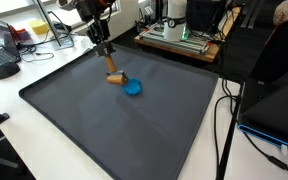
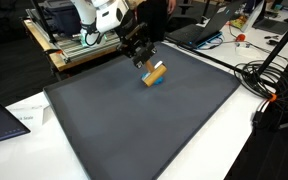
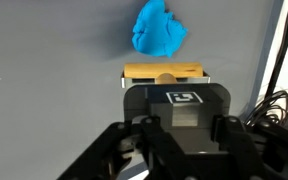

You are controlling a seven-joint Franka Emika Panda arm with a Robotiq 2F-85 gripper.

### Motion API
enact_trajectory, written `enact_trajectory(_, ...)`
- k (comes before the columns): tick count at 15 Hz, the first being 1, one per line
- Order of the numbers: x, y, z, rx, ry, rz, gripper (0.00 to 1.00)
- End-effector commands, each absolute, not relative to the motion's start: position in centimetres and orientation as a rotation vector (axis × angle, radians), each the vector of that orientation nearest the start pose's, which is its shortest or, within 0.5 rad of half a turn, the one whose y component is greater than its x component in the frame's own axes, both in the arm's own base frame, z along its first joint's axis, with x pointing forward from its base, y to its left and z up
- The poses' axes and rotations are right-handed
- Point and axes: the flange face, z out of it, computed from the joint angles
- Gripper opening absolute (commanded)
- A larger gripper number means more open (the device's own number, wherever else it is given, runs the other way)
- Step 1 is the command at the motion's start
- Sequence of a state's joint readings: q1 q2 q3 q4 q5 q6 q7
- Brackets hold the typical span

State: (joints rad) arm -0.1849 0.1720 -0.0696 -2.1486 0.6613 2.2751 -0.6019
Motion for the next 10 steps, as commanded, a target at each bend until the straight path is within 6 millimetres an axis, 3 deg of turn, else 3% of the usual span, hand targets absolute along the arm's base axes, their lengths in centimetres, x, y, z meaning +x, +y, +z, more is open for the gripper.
enact_trajectory(1,55.2,-13.7,32.9,-2.615,0.196,-0.216,0.22)
enact_trajectory(10,52.6,-19.5,32.6,-2.407,0.42,-0.171,0.22)
